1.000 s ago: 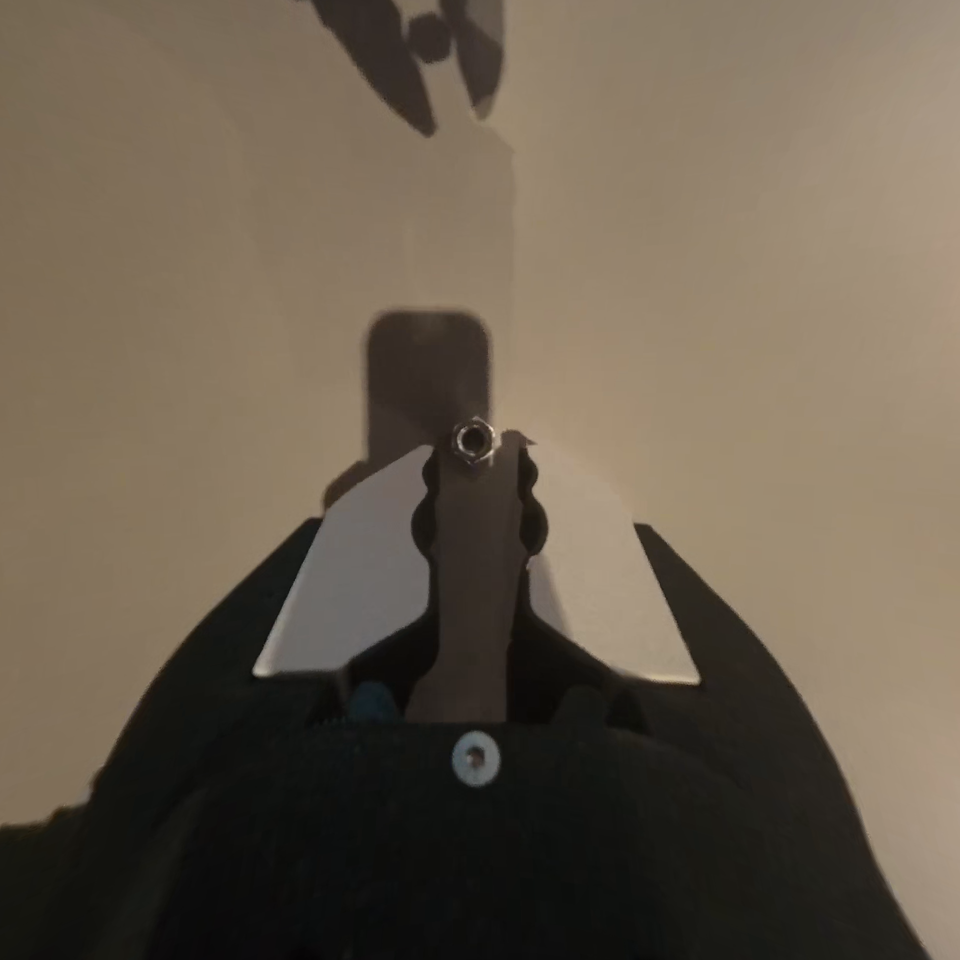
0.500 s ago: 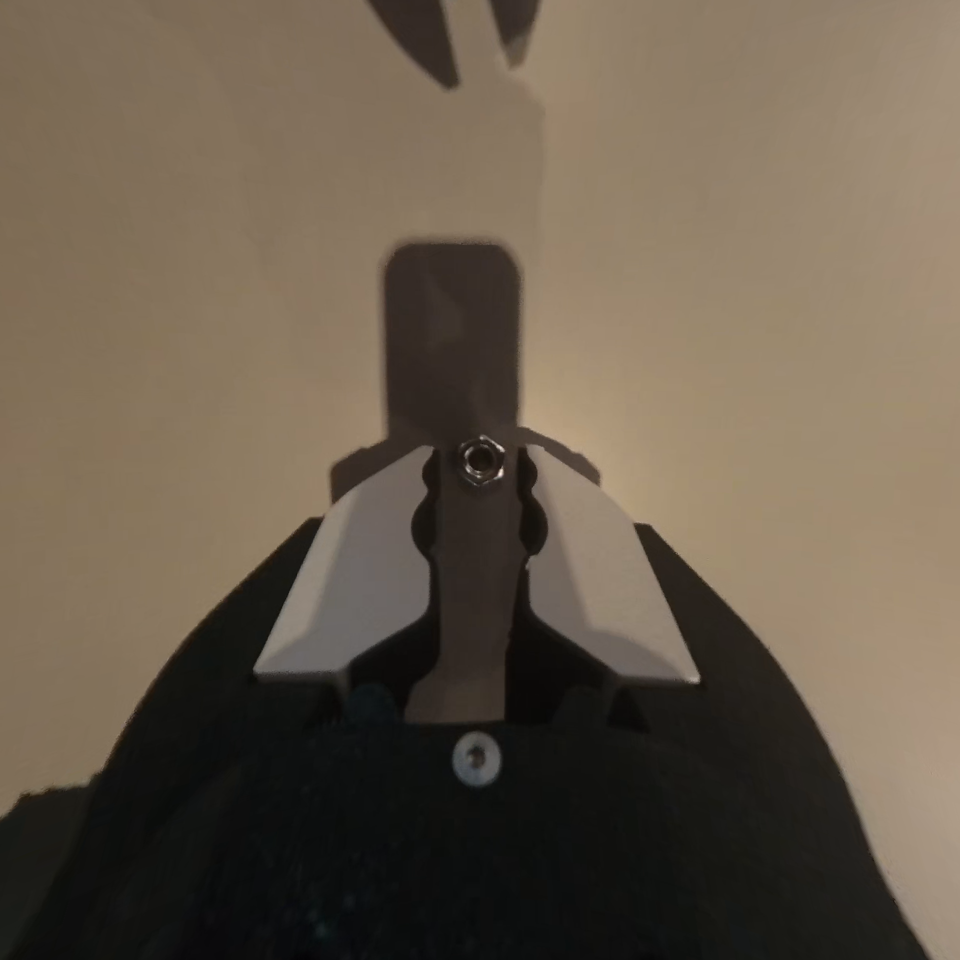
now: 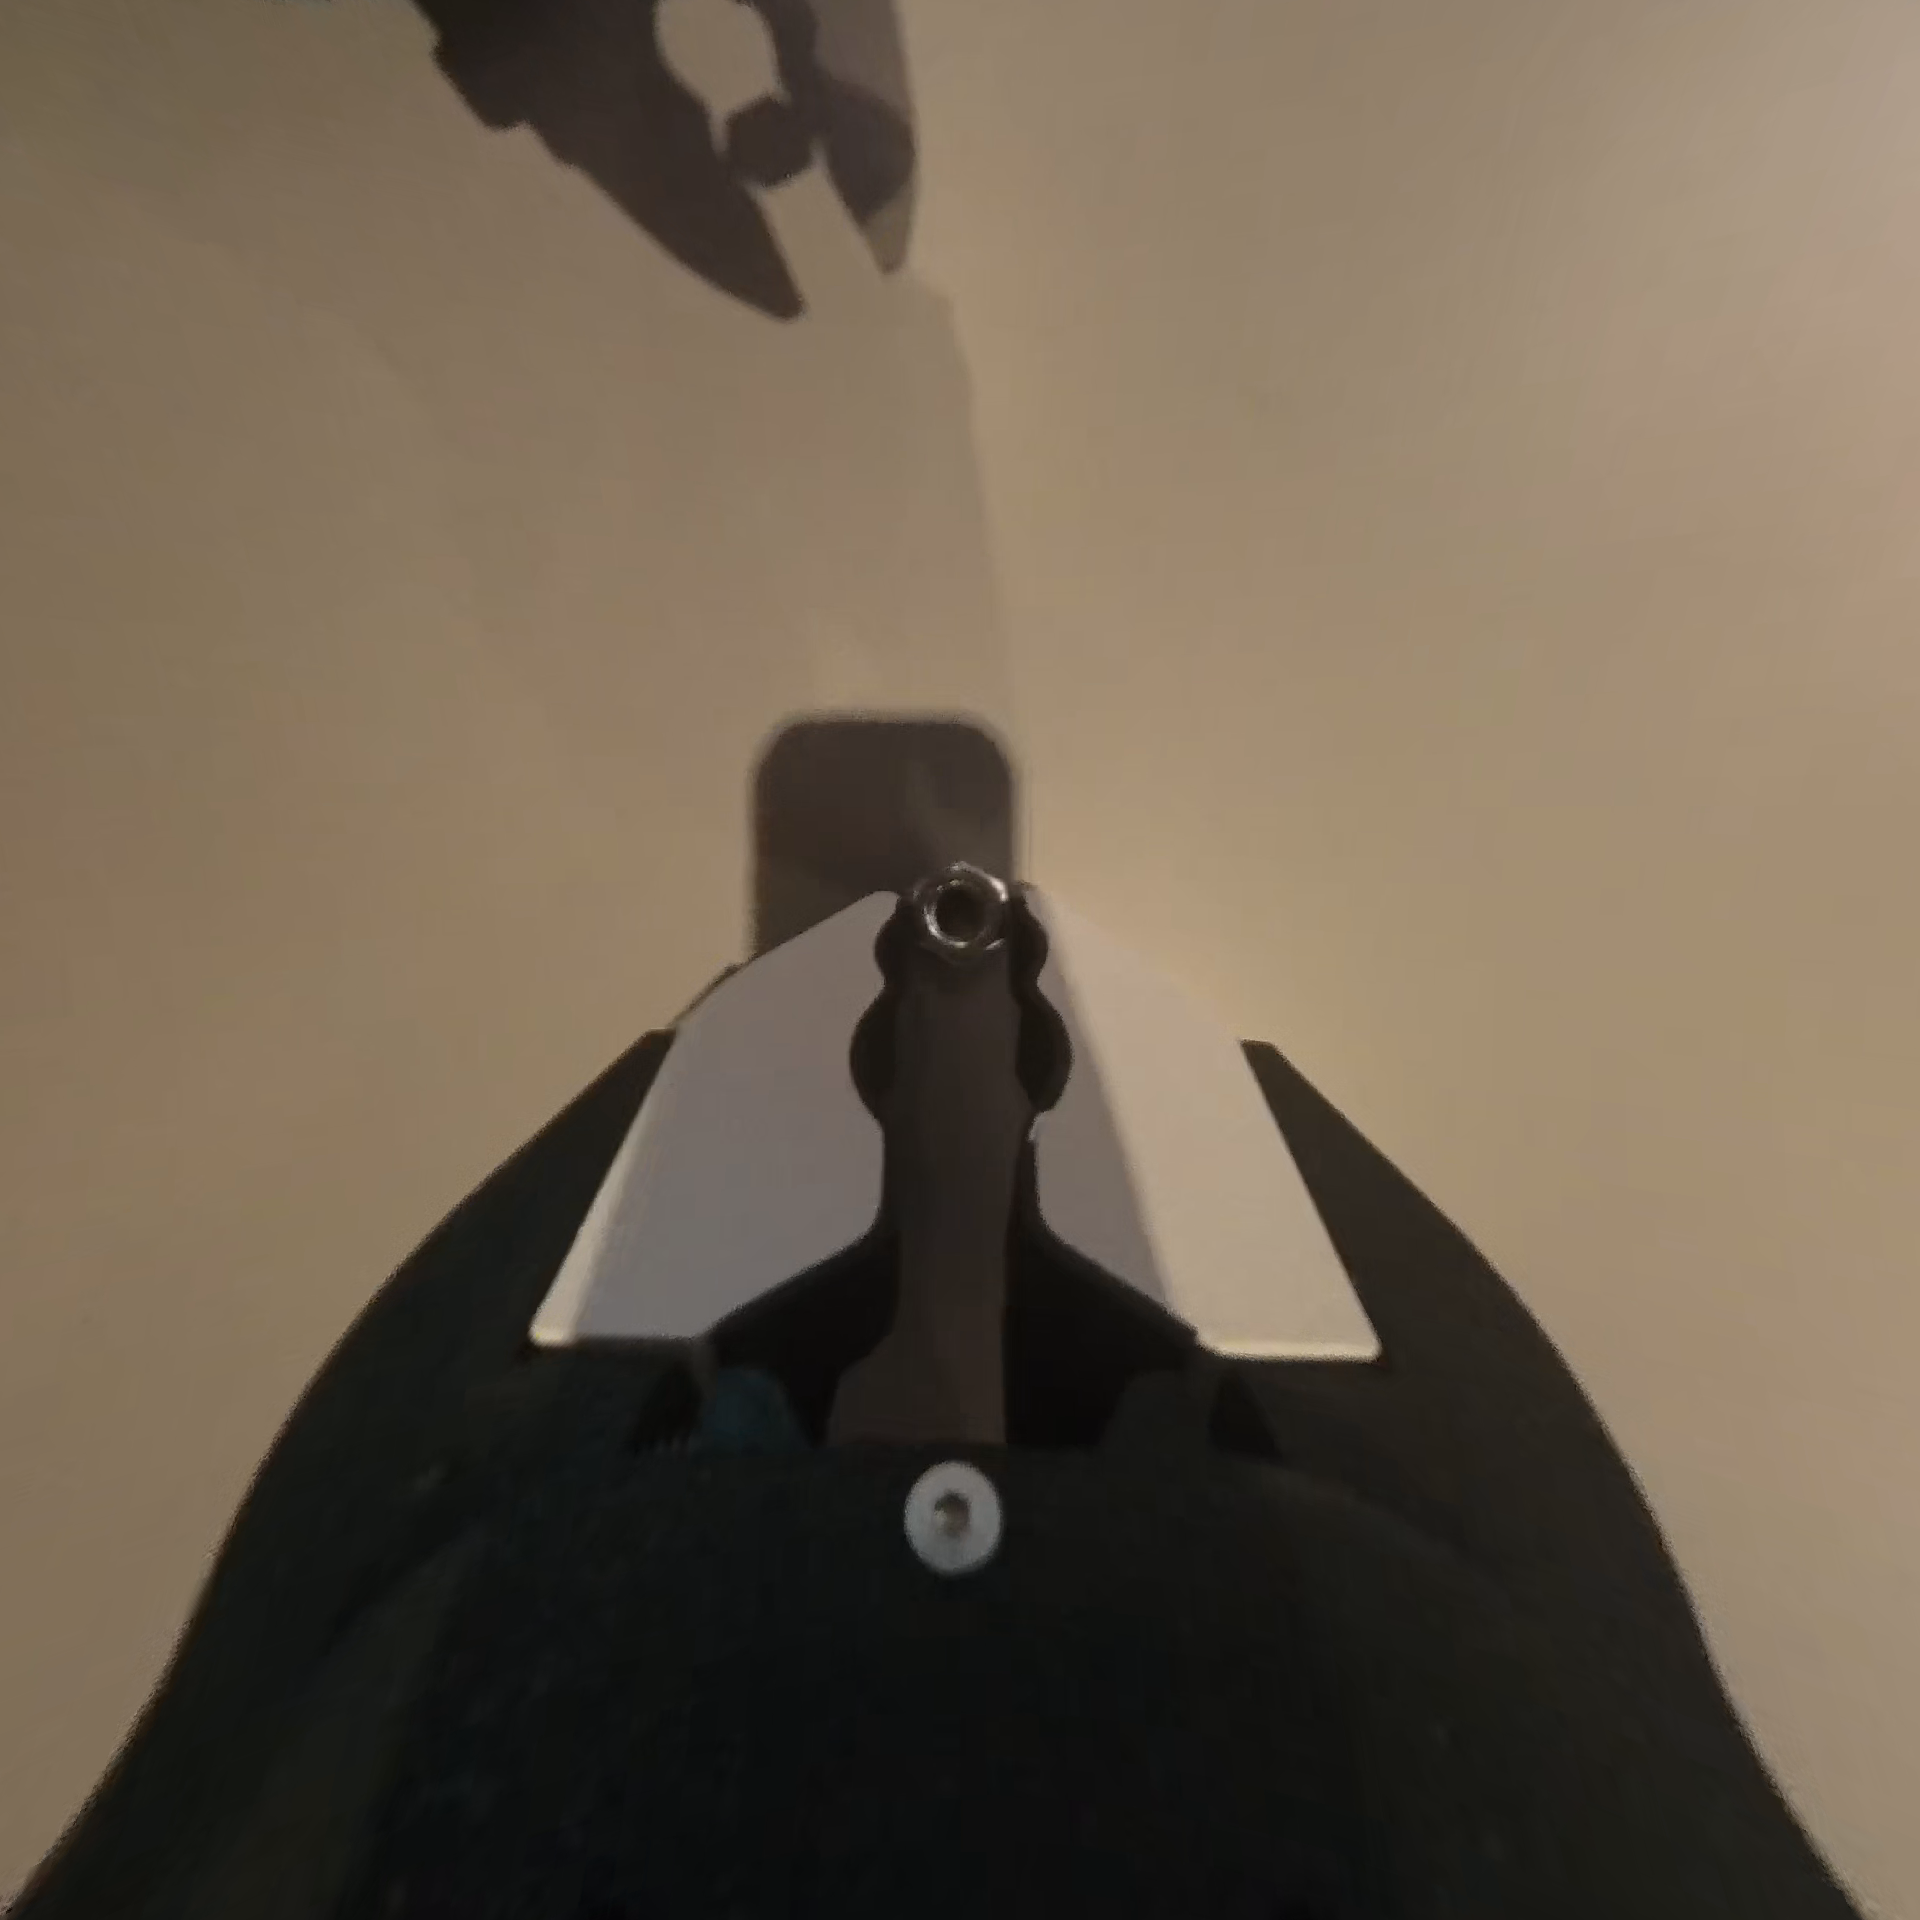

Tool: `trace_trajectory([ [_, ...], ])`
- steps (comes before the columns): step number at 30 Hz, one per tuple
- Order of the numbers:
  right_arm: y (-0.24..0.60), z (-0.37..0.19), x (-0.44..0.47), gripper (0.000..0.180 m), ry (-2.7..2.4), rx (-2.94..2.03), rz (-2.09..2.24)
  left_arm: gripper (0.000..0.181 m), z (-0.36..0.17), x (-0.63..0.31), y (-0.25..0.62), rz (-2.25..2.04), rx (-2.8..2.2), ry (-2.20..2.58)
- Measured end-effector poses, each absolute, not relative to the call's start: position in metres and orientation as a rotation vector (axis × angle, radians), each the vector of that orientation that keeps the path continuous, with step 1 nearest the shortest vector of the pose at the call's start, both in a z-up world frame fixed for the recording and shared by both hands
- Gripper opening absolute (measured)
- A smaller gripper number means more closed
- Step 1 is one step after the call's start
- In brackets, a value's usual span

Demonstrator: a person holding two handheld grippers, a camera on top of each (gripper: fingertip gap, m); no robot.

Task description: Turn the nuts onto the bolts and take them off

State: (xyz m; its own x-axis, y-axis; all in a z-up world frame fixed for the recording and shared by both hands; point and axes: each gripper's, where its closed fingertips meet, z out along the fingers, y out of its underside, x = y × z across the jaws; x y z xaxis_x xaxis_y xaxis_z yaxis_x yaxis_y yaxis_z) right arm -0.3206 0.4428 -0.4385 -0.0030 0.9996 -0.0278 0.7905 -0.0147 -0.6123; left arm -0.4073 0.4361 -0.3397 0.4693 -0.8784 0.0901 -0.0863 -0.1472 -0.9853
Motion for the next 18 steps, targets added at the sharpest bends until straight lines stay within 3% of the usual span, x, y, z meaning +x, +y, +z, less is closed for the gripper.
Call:
trace_trajectory([
  [8,0.441,-0.428,-0.328,0.017,-1.687,-1.815,0.720,0.015,-0.338,-0.406,0.435,-0.884,-1.568,0.863],
  [18,0.426,-0.317,-0.360,0.016,-1.678,-1.519,0.942,0.015,-0.328,-0.389,0.417,-0.888,-1.476,0.963],
])
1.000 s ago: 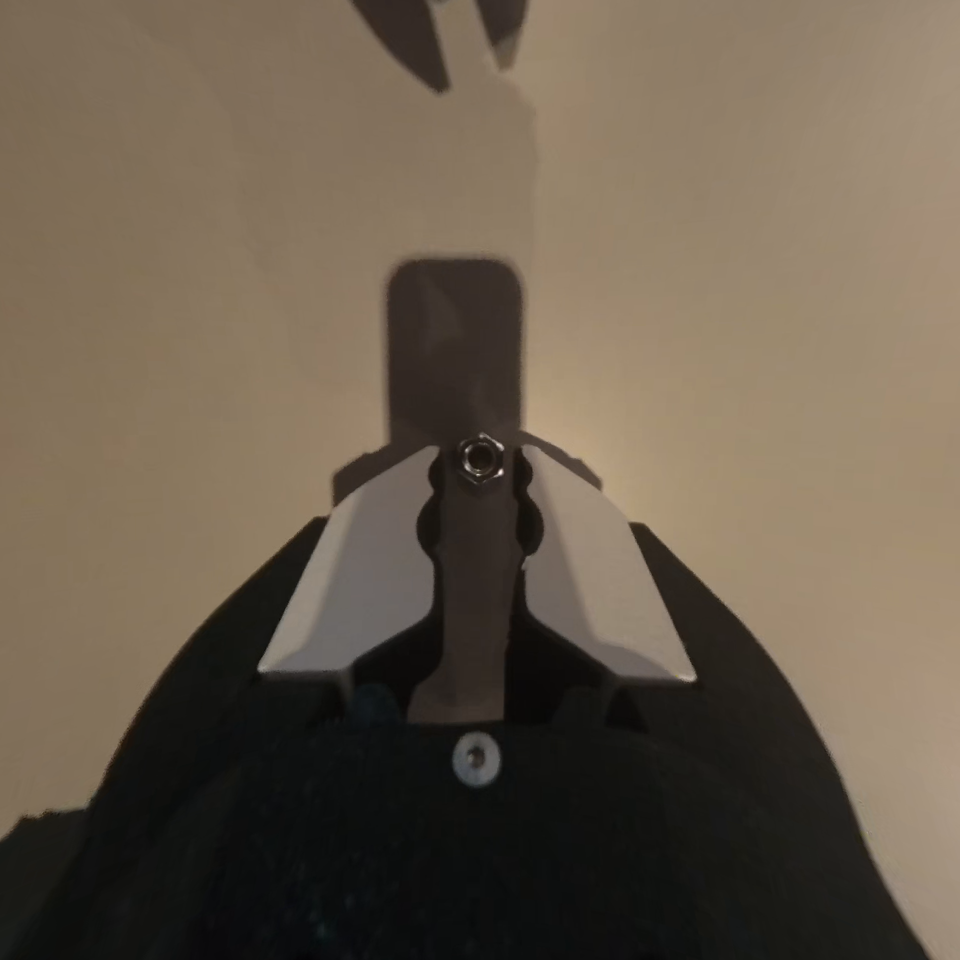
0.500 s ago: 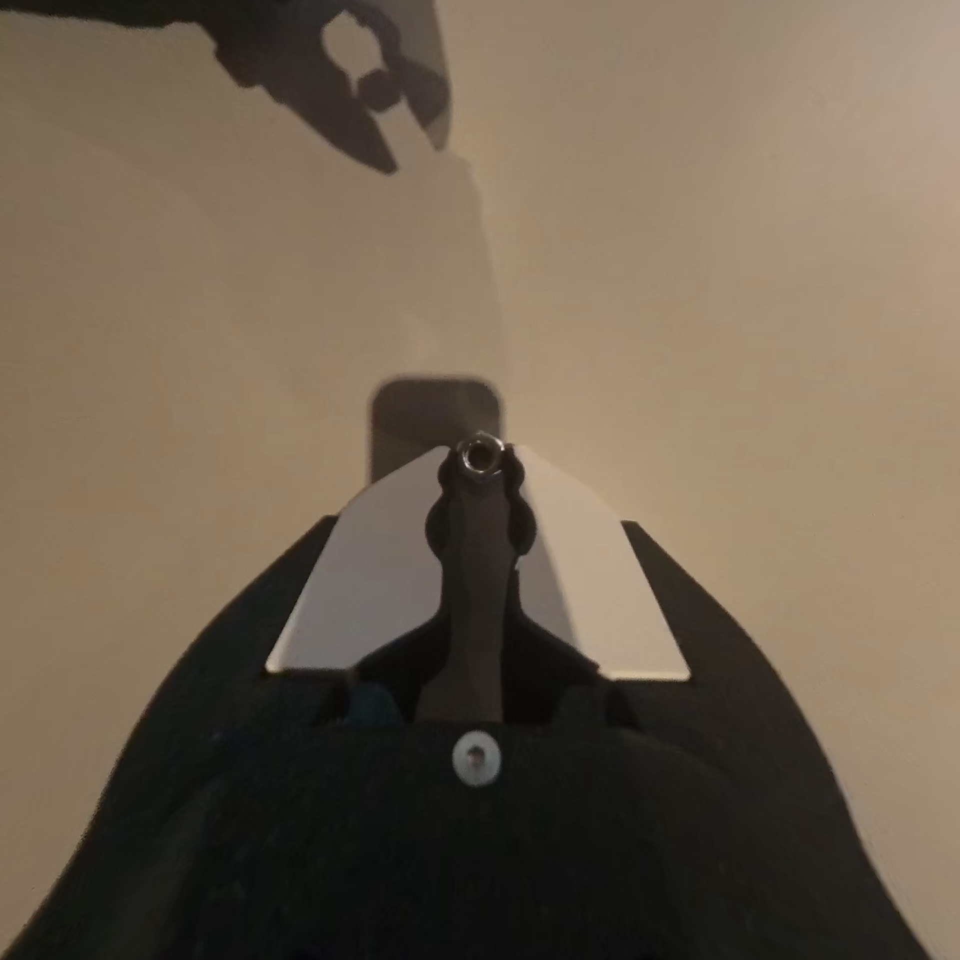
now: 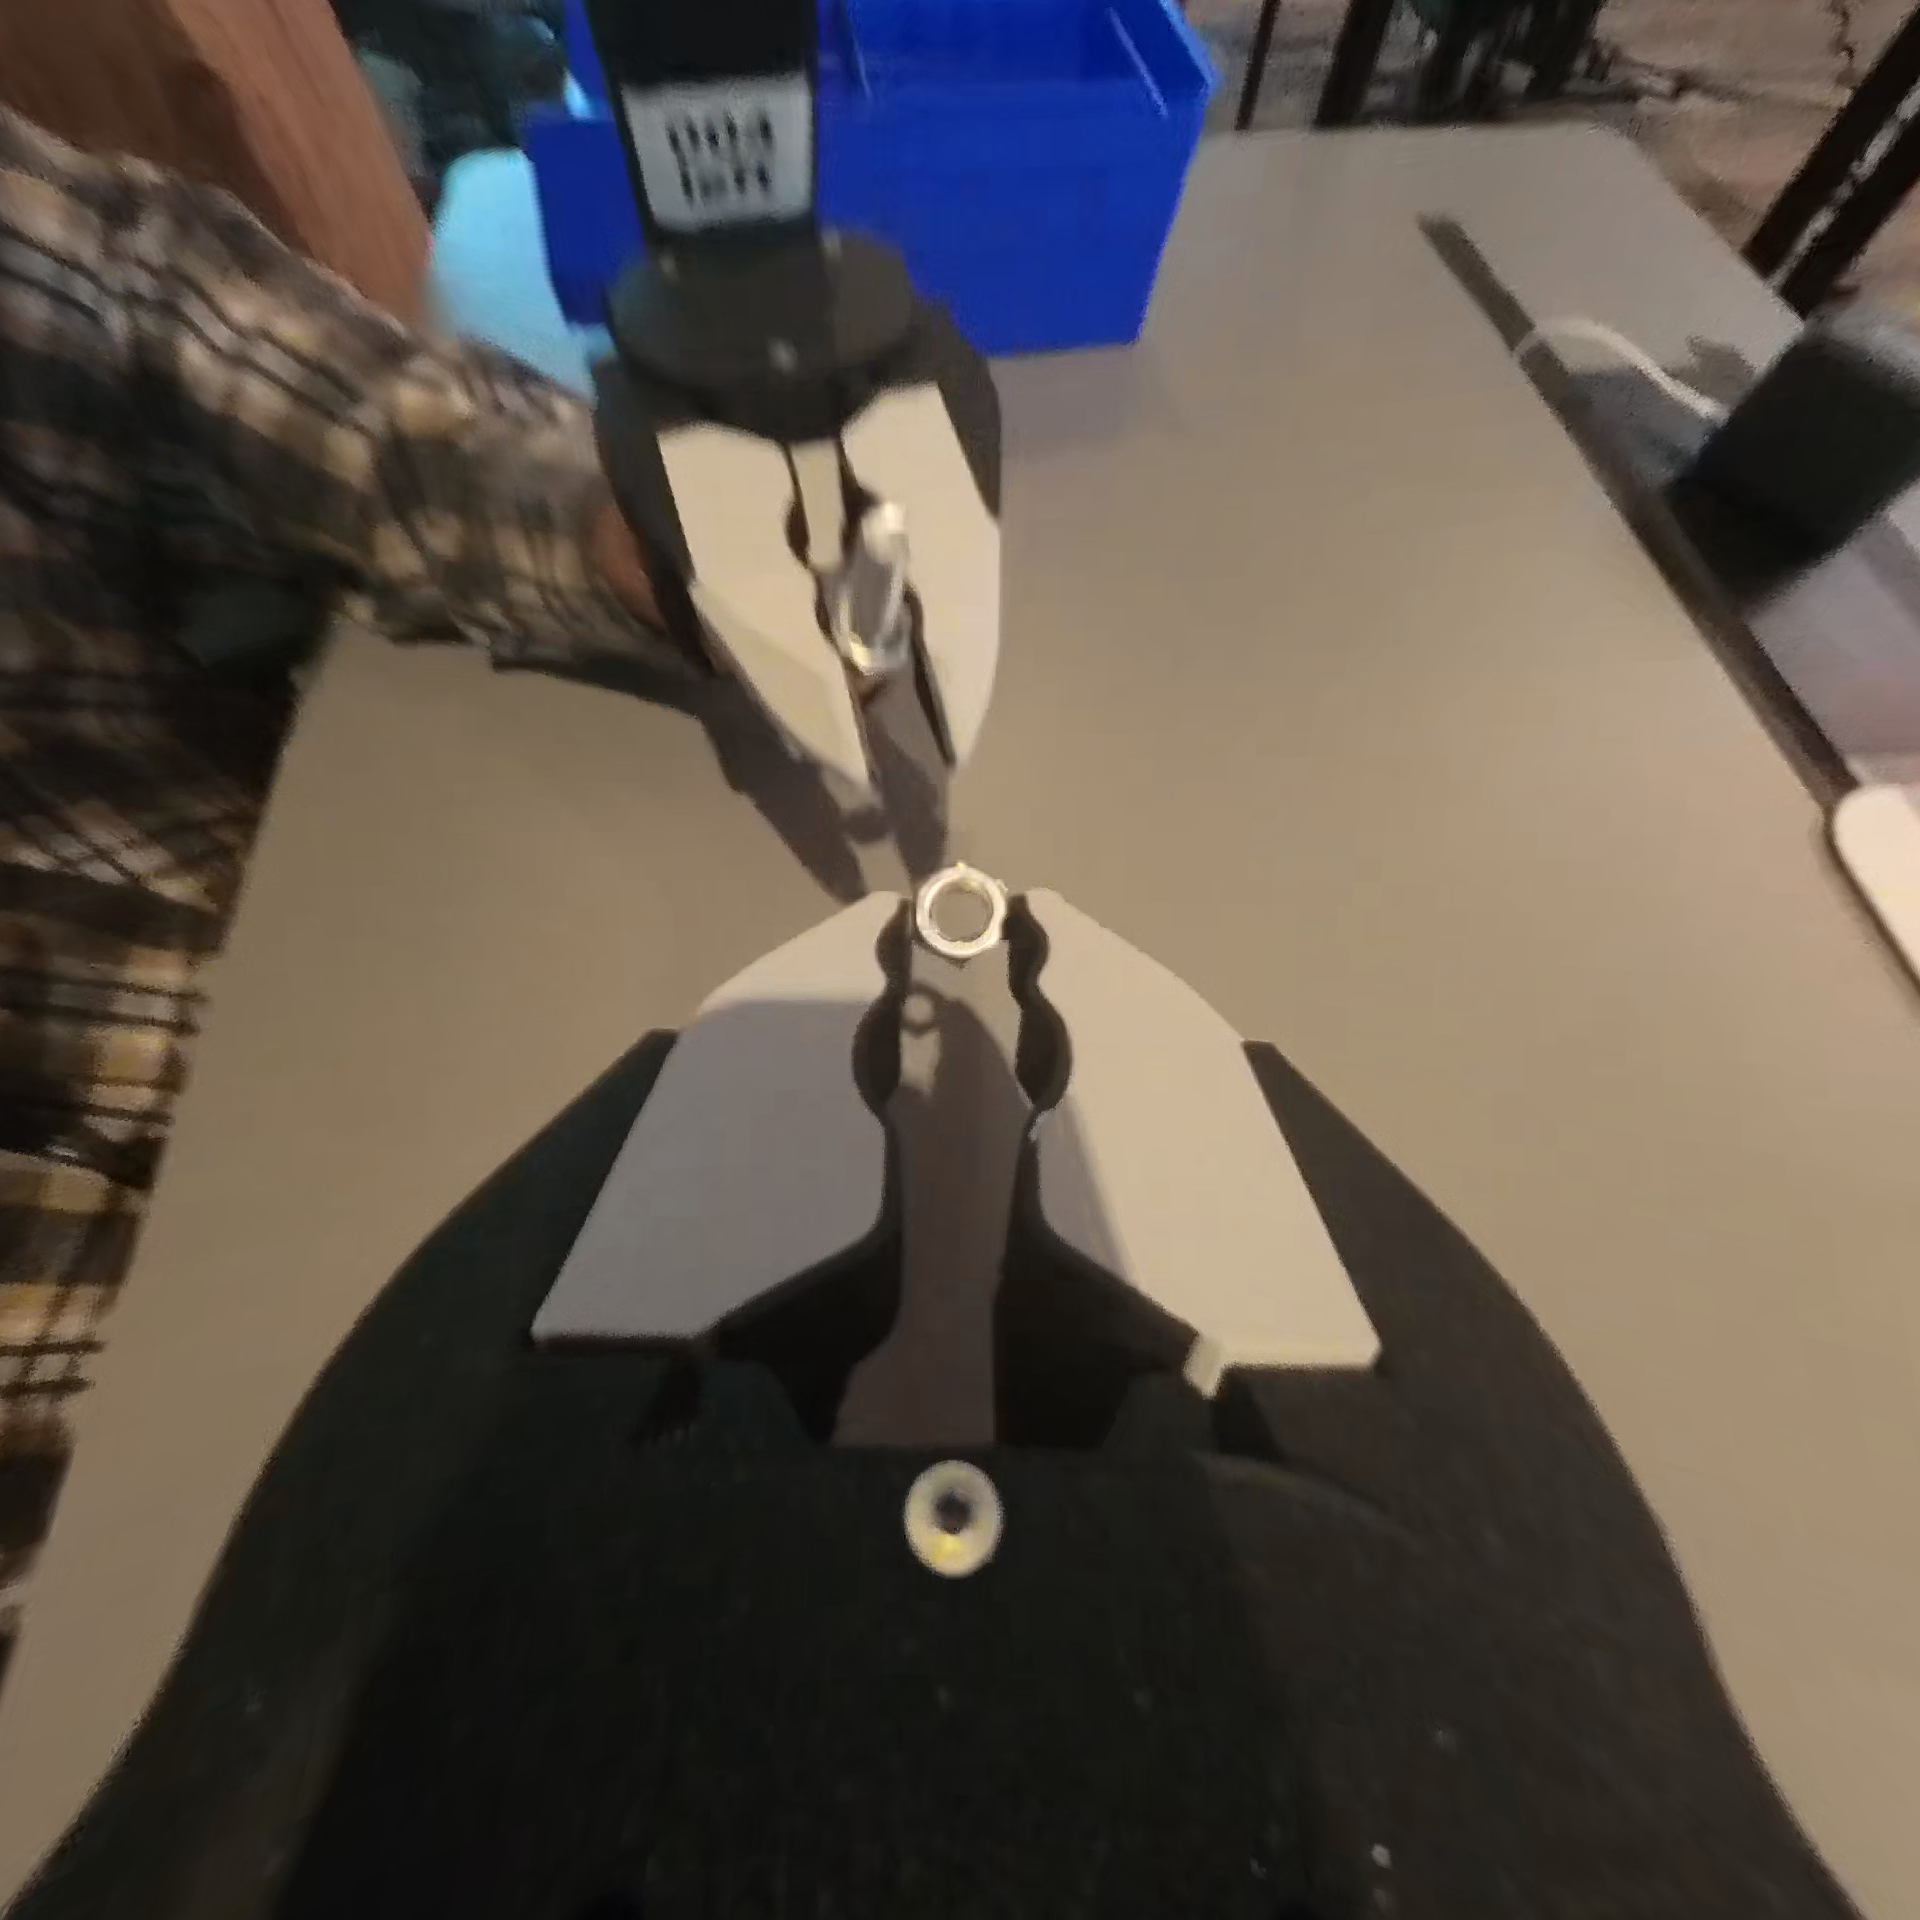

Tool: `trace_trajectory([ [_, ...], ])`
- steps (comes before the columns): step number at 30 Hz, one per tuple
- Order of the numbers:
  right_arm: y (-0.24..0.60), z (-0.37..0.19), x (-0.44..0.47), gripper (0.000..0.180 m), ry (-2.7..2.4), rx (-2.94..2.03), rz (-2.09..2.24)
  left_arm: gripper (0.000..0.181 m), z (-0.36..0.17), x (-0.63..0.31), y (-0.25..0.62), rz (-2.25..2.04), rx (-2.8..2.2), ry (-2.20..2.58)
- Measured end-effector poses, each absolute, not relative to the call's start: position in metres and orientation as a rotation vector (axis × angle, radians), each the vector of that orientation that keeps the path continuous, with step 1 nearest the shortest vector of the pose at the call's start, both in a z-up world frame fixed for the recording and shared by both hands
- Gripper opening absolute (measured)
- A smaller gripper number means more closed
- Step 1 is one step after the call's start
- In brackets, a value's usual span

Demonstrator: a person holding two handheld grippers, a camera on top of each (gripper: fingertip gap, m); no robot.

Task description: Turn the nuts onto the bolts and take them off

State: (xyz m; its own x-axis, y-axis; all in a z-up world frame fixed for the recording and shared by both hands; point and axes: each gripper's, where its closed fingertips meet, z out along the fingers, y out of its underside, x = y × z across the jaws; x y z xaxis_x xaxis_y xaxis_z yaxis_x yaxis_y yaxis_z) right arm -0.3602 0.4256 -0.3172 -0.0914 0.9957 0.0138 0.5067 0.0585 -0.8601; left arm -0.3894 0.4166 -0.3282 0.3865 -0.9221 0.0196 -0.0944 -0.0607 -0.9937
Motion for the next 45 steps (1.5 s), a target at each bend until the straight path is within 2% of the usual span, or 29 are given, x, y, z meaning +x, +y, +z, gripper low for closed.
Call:
trace_trajectory([
  [7,0.410,-0.278,-0.388,0.017,-1.682,-1.471,1.138,0.015,-0.324,-0.385,0.411,-0.890,-1.443,0.984],
  [30,0.406,-0.269,-0.405,0.017,-1.644,-1.398,1.189,0.015,-0.315,-0.386,0.408,-0.999,-1.418,0.936],
  [45,0.401,-0.283,-0.411,0.017,-1.662,-1.418,1.211,0.014,-0.313,-0.385,0.407,-0.987,-1.418,0.947],
])
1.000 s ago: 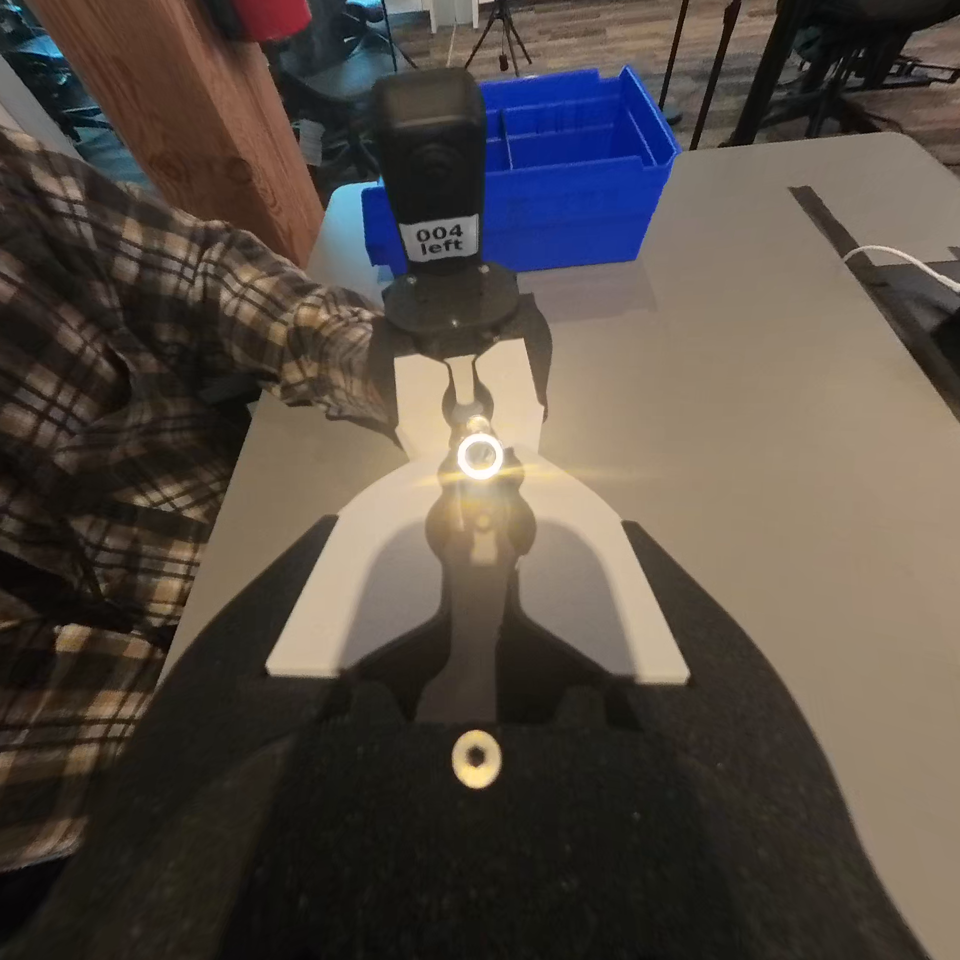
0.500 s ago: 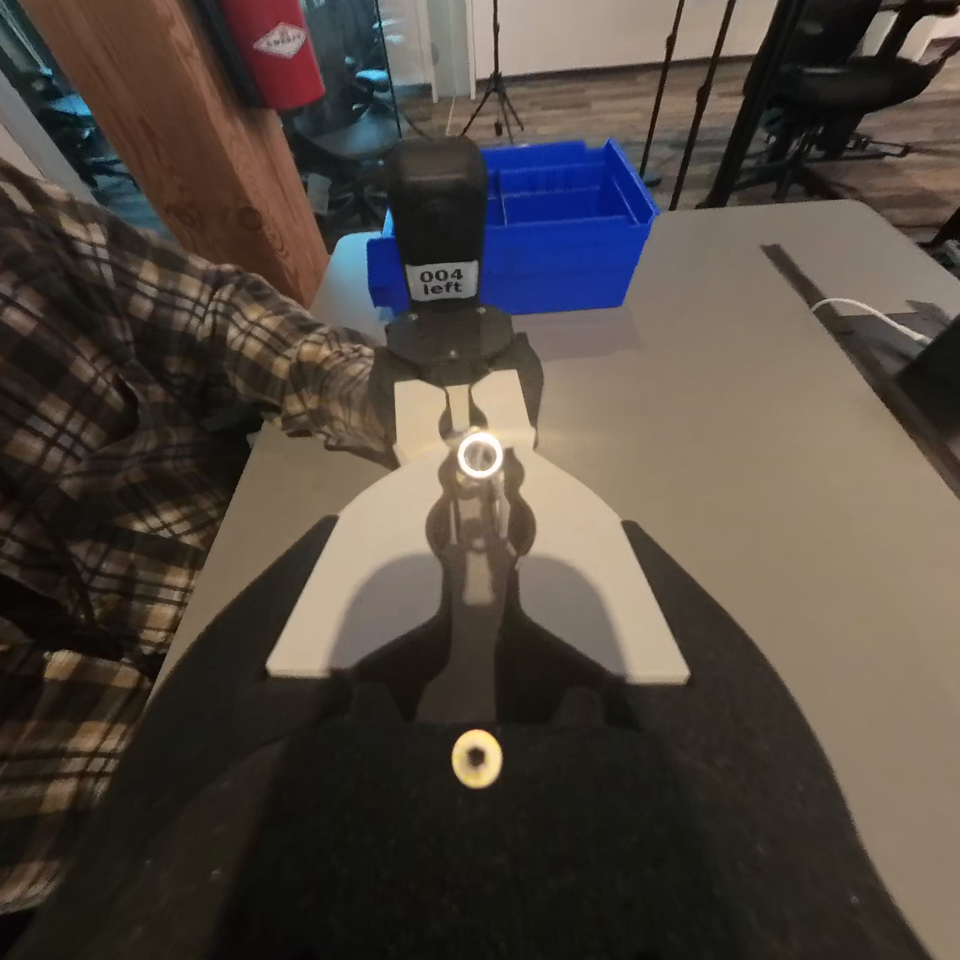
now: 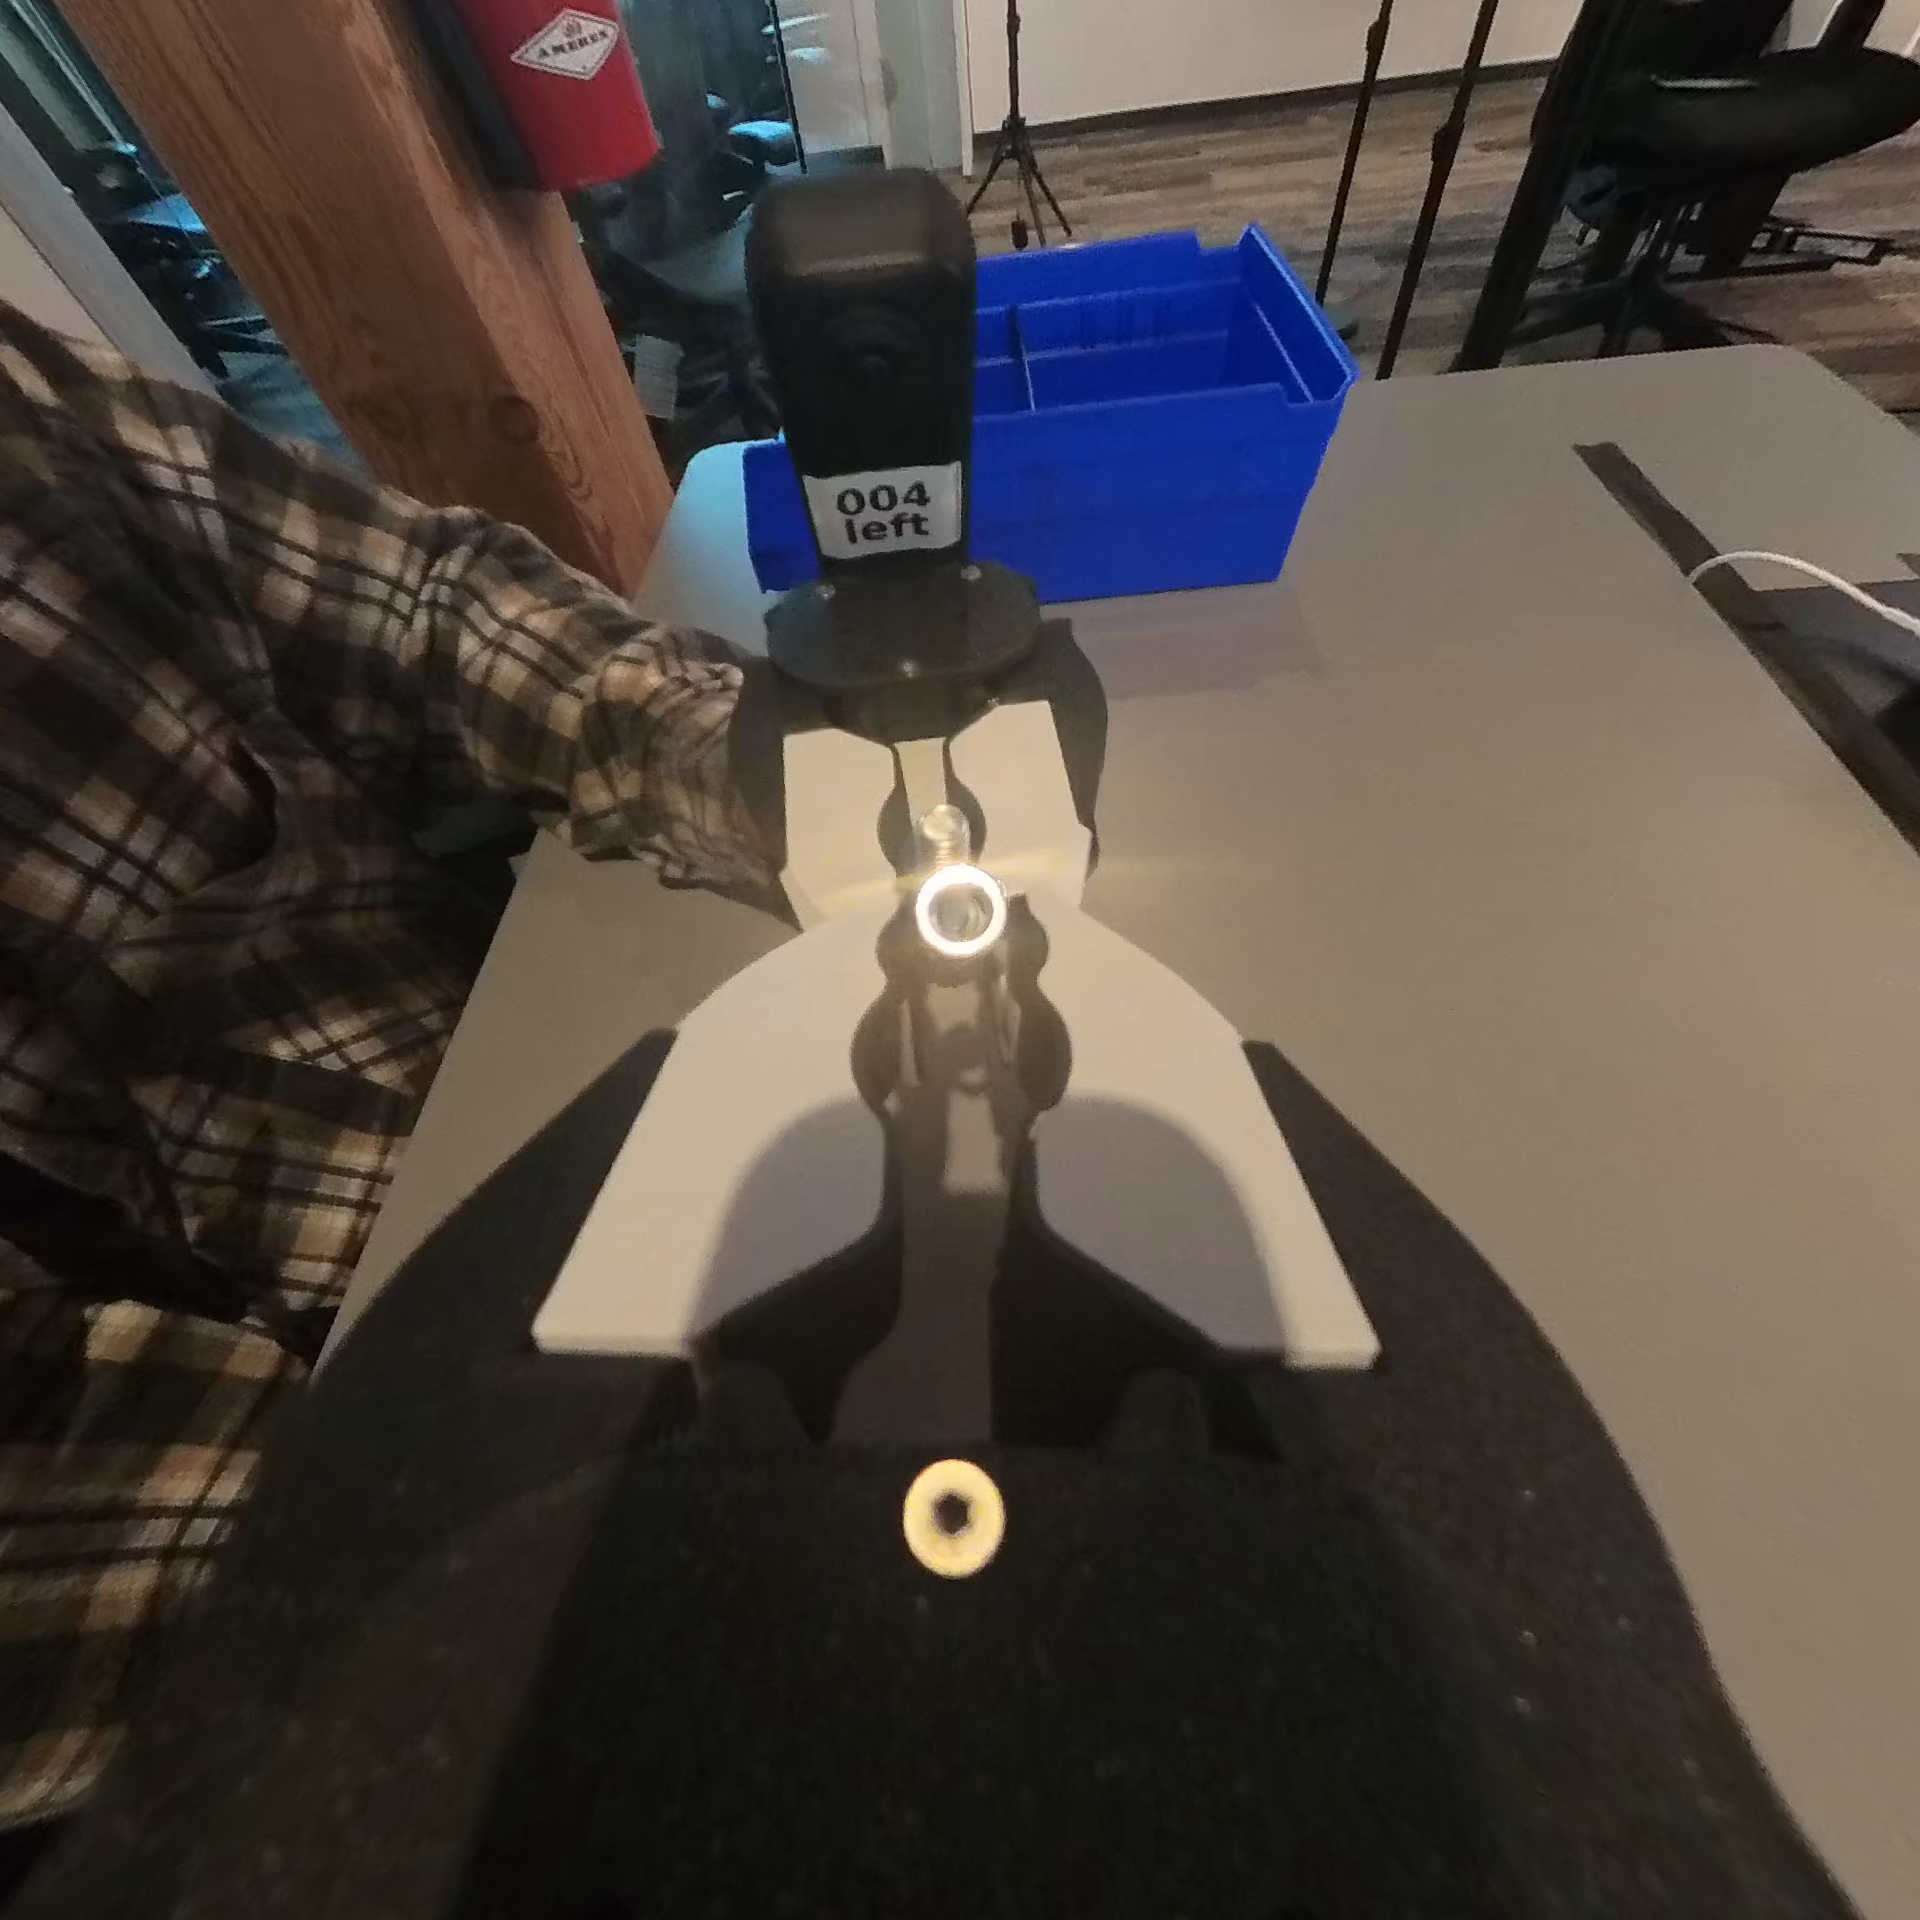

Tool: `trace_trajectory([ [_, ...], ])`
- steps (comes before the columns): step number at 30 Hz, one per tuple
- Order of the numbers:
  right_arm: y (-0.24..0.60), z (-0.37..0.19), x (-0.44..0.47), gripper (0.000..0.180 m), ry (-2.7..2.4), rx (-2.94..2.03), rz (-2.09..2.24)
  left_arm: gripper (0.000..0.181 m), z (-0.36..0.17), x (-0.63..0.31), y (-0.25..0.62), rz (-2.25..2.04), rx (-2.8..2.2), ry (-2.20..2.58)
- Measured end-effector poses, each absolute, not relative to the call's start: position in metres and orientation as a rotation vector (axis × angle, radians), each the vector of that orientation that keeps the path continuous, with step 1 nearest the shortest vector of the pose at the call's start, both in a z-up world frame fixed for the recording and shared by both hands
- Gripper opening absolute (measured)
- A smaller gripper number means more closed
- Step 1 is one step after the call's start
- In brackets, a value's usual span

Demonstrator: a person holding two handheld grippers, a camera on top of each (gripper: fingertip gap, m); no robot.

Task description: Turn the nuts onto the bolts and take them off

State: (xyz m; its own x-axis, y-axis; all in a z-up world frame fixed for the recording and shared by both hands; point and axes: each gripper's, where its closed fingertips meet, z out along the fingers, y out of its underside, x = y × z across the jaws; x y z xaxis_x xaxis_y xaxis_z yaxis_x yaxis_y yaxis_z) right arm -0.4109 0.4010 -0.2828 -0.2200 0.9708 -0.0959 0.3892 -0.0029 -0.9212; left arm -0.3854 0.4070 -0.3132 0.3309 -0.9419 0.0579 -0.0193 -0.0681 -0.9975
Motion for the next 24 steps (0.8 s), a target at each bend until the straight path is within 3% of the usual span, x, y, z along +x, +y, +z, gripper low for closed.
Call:
trace_trajectory([
  [24,0.403,-0.266,-0.407,0.017,-1.719,-1.380,1.123,0.014,-0.315,-0.386,0.410,-0.930,-1.452,0.950],
])
